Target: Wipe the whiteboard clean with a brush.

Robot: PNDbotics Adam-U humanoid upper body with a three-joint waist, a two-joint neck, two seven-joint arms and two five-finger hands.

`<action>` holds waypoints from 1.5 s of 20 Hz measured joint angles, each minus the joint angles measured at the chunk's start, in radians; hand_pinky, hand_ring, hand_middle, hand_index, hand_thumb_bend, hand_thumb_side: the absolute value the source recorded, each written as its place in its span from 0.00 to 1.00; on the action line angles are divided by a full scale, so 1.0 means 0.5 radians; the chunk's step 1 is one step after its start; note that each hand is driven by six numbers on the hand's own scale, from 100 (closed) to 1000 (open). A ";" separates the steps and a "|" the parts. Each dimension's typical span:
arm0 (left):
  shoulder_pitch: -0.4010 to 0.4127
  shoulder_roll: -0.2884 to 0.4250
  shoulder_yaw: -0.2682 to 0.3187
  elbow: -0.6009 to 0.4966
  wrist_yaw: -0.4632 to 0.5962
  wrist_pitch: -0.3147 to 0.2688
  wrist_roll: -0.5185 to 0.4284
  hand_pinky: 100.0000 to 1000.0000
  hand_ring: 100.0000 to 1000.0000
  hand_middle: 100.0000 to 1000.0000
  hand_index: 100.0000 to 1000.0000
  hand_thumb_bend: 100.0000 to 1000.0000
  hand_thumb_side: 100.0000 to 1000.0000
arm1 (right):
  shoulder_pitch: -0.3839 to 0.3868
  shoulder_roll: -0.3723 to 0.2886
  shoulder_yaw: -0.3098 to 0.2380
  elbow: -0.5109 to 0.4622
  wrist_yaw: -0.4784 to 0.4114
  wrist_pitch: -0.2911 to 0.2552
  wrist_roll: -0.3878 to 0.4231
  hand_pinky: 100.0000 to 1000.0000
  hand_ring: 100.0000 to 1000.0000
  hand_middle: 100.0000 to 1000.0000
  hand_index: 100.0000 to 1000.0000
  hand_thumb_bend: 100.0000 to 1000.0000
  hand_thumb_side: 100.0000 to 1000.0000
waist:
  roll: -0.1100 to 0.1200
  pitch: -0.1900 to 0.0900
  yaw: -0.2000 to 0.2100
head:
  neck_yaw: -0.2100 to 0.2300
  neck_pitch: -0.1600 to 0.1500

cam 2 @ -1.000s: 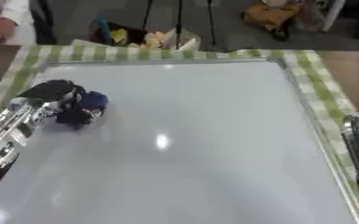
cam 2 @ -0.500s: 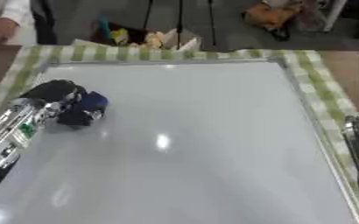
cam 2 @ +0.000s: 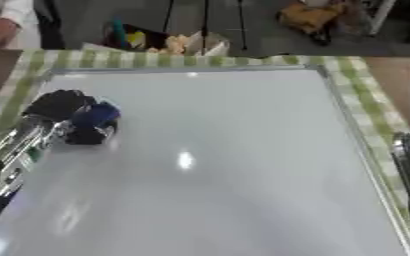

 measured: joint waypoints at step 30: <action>-0.056 -0.049 0.157 0.197 0.070 0.086 0.125 0.23 0.41 0.43 0.76 0.00 0.83 | 0.001 0.000 0.001 0.000 -0.006 0.000 0.001 0.79 0.82 0.75 0.80 0.00 0.96 | 0.000 0.004 -0.012 | 0.007 -0.008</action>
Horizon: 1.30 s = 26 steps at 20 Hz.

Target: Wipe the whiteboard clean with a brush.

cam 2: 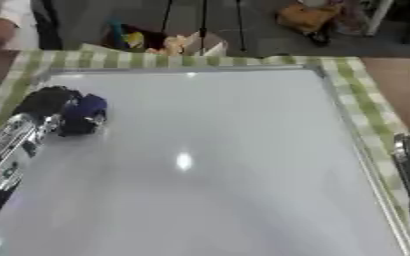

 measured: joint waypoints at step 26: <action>-0.016 -0.002 -0.186 -0.137 -0.014 -0.242 -0.144 0.26 0.42 0.44 0.76 0.00 0.84 | -0.001 0.013 0.001 0.000 -0.005 -0.003 -0.001 0.79 0.82 0.75 0.80 0.00 0.96 | 0.007 -0.001 -0.001 | 0.015 -0.010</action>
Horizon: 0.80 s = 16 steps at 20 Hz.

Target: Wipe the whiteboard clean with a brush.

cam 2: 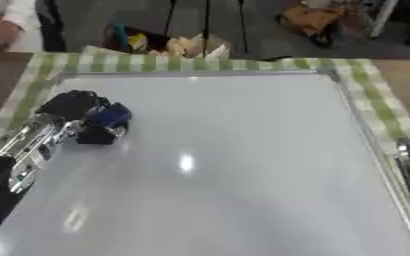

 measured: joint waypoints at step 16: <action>0.008 -0.029 -0.012 -0.027 -0.146 -0.053 0.016 0.26 0.42 0.44 0.75 0.00 0.83 | 0.000 0.001 0.000 0.000 -0.003 0.000 0.000 0.79 0.82 0.74 0.80 0.00 0.96 | -0.005 -0.001 -0.003 | 0.002 0.000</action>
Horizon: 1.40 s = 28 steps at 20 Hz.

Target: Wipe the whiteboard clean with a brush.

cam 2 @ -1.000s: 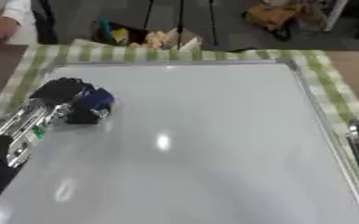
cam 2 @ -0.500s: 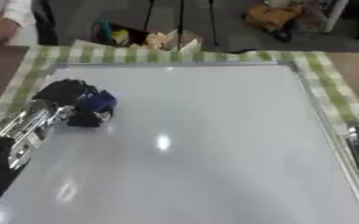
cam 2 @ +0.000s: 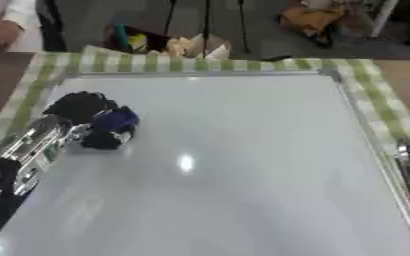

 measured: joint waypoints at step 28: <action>-0.057 -0.043 0.279 0.270 -0.130 0.273 0.103 0.24 0.41 0.43 0.75 0.00 0.83 | 0.002 0.000 0.004 0.000 -0.004 0.001 0.001 0.79 0.82 0.74 0.80 0.00 0.96 | -0.008 0.000 -0.010 | 0.001 -0.002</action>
